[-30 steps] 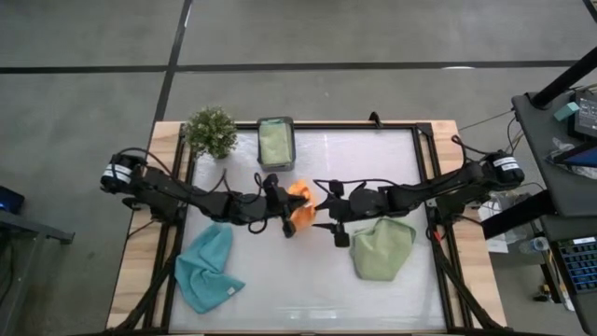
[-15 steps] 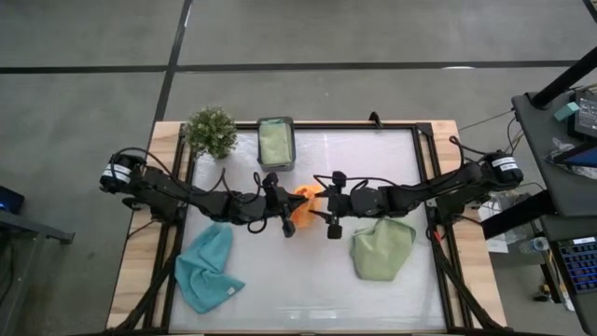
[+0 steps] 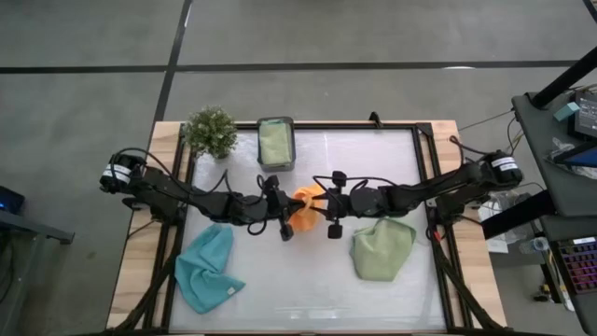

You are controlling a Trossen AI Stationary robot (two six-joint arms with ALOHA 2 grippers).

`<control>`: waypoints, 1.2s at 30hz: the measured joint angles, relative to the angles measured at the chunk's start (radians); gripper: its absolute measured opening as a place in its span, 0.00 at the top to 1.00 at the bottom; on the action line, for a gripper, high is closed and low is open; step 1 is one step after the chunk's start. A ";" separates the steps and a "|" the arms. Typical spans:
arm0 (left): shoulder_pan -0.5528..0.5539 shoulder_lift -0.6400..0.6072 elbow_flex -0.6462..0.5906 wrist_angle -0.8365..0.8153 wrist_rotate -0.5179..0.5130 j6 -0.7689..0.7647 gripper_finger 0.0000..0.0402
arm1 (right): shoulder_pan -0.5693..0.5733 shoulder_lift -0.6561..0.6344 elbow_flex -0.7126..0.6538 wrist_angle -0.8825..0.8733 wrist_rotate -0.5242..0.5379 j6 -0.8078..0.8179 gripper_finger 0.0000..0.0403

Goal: Fold microfiber towels
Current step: Fold the yellow towel

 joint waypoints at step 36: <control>0.000 0.000 -0.010 -0.020 0.065 -0.010 1.00 | -0.003 -0.009 0.042 -0.031 -0.126 -0.103 0.95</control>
